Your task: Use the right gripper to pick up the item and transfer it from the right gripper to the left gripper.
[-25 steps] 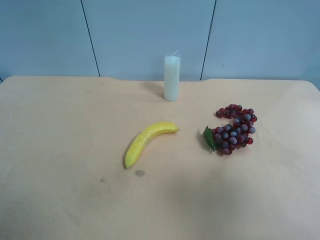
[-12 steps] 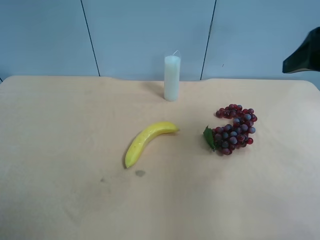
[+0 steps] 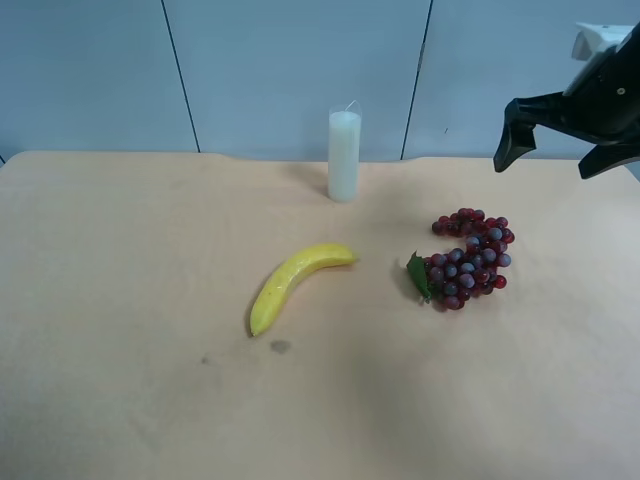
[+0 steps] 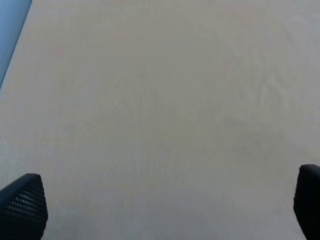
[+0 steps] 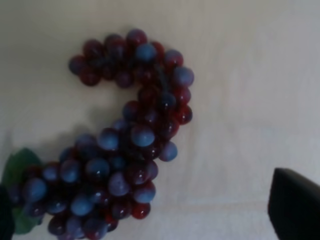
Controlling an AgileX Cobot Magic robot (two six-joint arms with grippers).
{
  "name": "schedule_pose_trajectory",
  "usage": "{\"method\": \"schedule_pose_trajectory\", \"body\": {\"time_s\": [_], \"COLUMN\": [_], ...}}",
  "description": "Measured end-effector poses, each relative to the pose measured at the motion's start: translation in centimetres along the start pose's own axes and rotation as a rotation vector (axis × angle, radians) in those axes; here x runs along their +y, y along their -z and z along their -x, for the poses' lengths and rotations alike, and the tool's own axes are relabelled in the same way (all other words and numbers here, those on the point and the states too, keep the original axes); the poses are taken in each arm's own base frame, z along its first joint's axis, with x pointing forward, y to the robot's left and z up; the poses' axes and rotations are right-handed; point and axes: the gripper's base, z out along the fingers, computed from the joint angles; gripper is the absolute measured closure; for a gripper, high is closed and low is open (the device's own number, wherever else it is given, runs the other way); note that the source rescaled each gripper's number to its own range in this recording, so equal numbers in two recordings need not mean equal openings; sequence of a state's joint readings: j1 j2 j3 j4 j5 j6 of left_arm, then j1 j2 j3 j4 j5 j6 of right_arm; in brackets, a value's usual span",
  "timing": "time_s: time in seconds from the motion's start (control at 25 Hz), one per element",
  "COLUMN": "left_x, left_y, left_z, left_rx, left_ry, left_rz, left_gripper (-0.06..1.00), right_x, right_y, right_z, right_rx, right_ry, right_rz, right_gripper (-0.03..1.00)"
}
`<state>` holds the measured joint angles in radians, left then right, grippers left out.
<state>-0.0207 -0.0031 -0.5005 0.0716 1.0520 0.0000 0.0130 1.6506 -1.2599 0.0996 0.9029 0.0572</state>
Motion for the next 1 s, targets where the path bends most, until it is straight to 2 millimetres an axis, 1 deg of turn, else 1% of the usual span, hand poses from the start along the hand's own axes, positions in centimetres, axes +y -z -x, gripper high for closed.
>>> {"method": "schedule_pose_trajectory", "body": {"time_s": [0.12,0.24,0.44,0.56,0.76,1.0], "left_x": [0.0,0.0,0.0,0.0,0.0,0.0], "left_y": [0.0,0.0,0.0,0.0,0.0,0.0], "left_z": [0.0,0.0,0.0,0.0,0.0,0.0], "left_rx": [0.0,0.0,0.0,0.0,0.0,0.0], "left_ry": [0.0,0.0,0.0,0.0,0.0,0.0], "left_rz": [0.0,0.0,0.0,0.0,0.001,0.001], "left_gripper": [-0.06,-0.06,-0.06,-0.06,-0.06,-0.06], "right_x": [-0.5,-0.7,-1.0,-1.1,-1.2,-1.4], "right_y": [-2.7,-5.2,-8.1,-9.4,-10.7,-12.8], "right_z": [0.7,0.8,0.9,1.0,1.2,0.9], "right_rx": [0.088,0.146,0.167,0.166,0.142,0.161], "right_ry": [-0.008,-0.013,-0.016,-0.018,-0.019,-0.024], "right_rz": [-0.019,-0.025,-0.033,-0.035,-0.036,-0.039], "right_gripper": [-0.03,-0.03,-0.03,-0.03,-0.03,-0.03]}}
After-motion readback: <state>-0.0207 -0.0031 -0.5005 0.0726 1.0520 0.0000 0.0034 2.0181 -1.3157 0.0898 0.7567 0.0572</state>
